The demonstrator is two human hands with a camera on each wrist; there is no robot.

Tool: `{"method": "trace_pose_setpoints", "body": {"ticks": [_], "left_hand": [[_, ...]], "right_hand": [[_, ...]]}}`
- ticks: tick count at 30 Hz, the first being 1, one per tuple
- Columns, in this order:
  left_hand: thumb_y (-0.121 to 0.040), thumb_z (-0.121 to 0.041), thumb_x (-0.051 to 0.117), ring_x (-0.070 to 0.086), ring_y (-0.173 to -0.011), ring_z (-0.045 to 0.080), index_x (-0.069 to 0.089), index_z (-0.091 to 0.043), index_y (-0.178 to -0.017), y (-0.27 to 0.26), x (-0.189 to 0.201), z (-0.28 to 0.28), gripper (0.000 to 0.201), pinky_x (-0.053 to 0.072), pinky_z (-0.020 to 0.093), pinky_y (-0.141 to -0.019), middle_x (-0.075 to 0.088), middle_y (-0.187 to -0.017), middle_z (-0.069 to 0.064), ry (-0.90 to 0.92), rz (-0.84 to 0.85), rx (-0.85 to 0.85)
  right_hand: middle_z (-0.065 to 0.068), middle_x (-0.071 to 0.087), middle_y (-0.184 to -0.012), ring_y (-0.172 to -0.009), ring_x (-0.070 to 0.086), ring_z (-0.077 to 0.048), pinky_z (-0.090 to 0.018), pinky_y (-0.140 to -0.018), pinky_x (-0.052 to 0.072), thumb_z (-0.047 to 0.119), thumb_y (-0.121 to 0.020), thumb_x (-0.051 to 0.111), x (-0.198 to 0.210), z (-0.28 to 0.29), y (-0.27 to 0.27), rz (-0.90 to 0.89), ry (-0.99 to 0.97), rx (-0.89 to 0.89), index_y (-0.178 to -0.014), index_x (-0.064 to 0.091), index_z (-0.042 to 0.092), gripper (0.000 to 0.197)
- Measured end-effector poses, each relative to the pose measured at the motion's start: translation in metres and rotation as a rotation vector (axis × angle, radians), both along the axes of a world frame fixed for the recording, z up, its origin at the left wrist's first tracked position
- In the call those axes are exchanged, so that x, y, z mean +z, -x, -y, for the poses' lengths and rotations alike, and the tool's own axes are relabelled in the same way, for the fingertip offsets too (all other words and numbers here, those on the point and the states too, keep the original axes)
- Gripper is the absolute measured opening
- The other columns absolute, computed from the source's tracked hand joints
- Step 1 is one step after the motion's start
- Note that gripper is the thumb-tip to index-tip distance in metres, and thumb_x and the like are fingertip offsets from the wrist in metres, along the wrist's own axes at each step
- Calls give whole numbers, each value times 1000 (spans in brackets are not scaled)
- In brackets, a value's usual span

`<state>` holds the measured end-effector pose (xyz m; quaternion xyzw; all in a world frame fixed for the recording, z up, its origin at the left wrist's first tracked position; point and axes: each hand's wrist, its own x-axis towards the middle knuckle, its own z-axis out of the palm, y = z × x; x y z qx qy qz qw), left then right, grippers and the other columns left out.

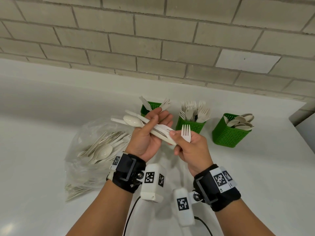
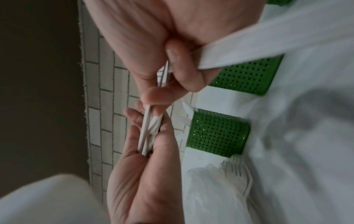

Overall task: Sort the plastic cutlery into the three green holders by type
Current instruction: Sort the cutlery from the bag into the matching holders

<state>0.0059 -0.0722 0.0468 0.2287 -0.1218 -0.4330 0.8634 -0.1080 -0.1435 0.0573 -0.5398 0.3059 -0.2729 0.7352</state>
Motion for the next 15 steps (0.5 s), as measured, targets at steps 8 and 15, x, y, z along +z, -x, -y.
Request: {"method": "trace_pose_setpoints", "body": {"ticks": [8,15], "left_hand": [[-93,-15,42,64,-114,28,57,-3,-113,6,2,2,27,53,34,-94,73,-103,13,-10,28,-73],[-90,-33,49,67,-107,24,57,-10,-119,-13,0,-2,38,52,37,-95,71,-107,8,-84,-38,30]], "right_hand": [[1,63,-58,-41,40,-8,-15,-38,33,14,-82,74,-5,-3,-1,-26,4,50,-73,73,15,9],[-7,64,-64,-39,45,-3,-13,-37,32,10,-86,69,3,12,5,-51,26,40,-94,68,-2,15]]}}
